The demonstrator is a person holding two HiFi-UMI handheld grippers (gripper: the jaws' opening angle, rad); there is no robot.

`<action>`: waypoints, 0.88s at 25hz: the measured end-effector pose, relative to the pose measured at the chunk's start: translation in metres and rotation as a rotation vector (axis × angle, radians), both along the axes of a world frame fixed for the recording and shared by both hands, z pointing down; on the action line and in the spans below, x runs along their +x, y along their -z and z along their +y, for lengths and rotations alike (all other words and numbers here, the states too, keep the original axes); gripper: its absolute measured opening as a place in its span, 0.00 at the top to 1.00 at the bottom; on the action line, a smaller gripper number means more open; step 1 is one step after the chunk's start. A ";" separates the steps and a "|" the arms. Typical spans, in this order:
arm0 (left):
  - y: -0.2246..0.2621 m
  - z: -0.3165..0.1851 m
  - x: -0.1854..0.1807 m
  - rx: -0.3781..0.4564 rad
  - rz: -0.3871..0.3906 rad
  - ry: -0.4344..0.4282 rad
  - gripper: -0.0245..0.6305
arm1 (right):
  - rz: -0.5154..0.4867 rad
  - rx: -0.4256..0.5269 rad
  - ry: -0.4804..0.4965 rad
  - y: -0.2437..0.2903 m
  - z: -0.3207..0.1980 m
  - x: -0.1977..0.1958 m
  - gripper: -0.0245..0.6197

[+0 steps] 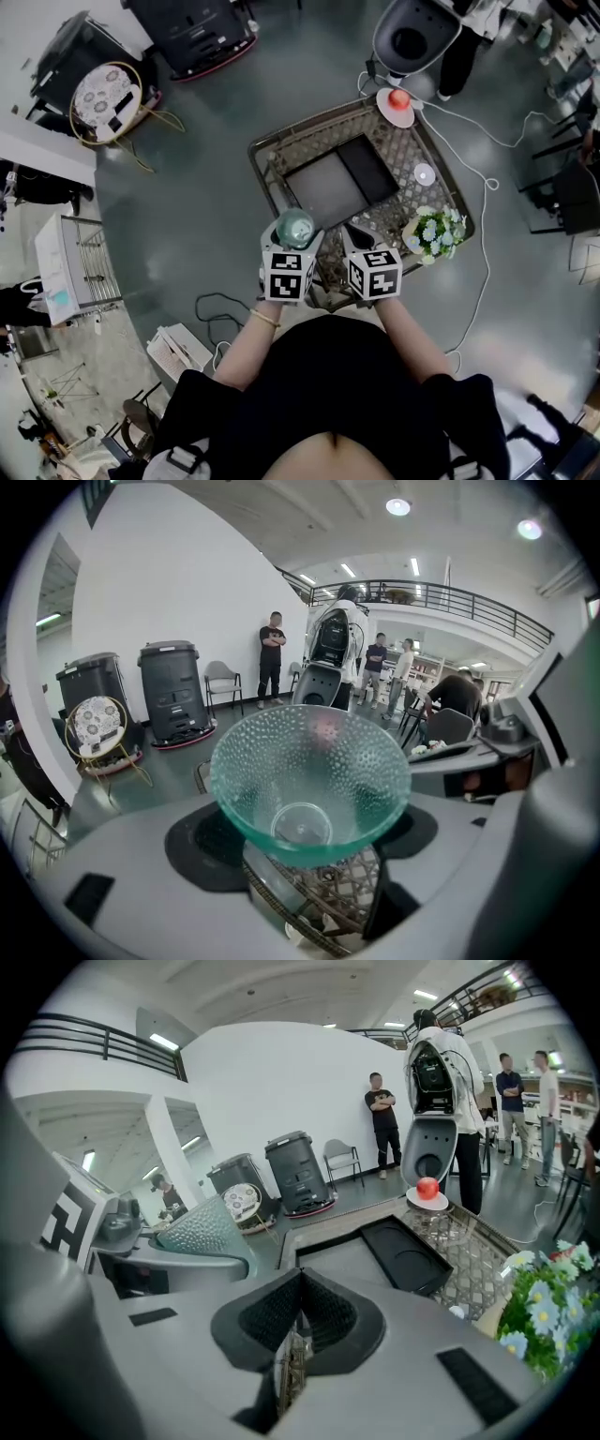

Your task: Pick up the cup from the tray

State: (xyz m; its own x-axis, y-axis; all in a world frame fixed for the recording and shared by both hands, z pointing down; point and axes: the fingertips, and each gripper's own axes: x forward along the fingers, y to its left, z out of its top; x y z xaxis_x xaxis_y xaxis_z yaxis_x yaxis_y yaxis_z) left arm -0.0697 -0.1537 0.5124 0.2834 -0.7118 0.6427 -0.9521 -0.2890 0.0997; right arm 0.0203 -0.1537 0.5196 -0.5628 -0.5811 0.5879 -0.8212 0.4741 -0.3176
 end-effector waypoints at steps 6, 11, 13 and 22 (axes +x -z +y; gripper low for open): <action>0.006 -0.004 0.002 0.013 -0.007 0.002 0.39 | 0.010 0.037 0.003 0.007 -0.003 0.003 0.95; 0.006 -0.005 0.005 0.015 -0.012 -0.006 0.39 | 0.010 0.051 0.003 0.010 -0.003 0.004 0.95; 0.007 -0.005 0.004 0.019 -0.014 -0.008 0.39 | 0.011 0.051 0.000 0.010 -0.003 0.004 0.95; 0.008 -0.006 0.003 0.016 -0.013 -0.010 0.39 | 0.015 0.053 -0.015 0.013 -0.003 0.005 0.95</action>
State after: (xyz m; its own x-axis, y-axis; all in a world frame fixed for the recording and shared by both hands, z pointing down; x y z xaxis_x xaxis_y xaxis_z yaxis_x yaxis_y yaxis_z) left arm -0.0670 -0.1594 0.5045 0.2819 -0.7190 0.6353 -0.9505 -0.2997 0.0825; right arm 0.0254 -0.1563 0.5064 -0.5451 -0.6200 0.5643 -0.8328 0.4778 -0.2795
